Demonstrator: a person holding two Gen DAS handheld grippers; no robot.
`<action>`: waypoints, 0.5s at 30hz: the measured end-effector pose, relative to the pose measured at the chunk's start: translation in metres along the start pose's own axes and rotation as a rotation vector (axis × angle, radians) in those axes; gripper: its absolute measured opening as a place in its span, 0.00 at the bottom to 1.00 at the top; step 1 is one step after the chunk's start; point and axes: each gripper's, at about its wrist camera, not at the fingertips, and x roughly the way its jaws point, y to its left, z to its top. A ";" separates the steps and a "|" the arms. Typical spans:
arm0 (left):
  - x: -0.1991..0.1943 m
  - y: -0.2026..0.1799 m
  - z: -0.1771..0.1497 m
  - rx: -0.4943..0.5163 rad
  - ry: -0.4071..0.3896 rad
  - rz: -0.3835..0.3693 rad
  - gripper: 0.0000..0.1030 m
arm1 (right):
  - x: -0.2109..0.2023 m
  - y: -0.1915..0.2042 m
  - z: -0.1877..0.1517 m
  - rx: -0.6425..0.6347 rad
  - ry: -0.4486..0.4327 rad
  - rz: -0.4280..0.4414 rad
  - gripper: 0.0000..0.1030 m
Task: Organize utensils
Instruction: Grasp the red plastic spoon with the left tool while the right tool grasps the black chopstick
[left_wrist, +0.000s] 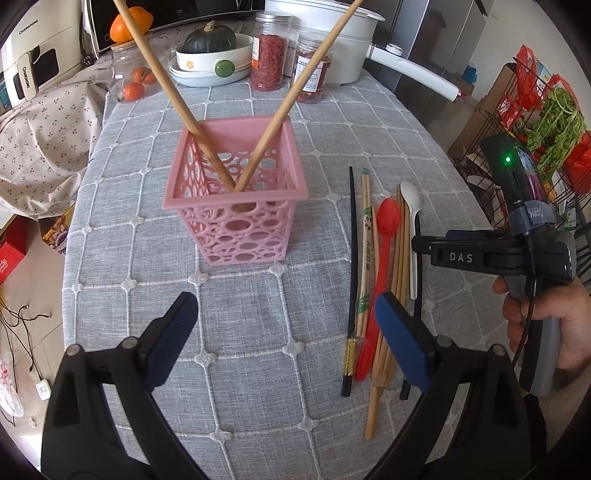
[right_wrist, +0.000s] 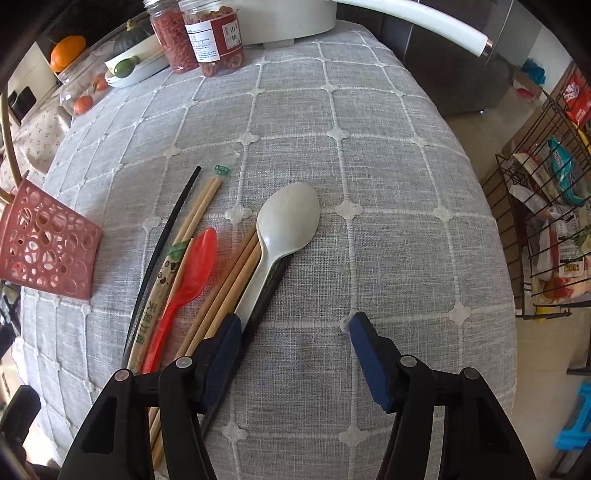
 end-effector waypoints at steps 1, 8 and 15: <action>0.000 -0.001 0.000 0.004 -0.002 -0.002 0.94 | -0.001 0.002 -0.001 -0.006 0.002 -0.003 0.53; -0.004 -0.009 -0.002 0.048 -0.017 -0.013 0.91 | -0.006 -0.001 -0.008 -0.016 0.042 0.060 0.37; 0.001 -0.023 -0.005 0.083 -0.004 -0.031 0.84 | -0.005 -0.022 -0.009 0.007 0.074 0.118 0.25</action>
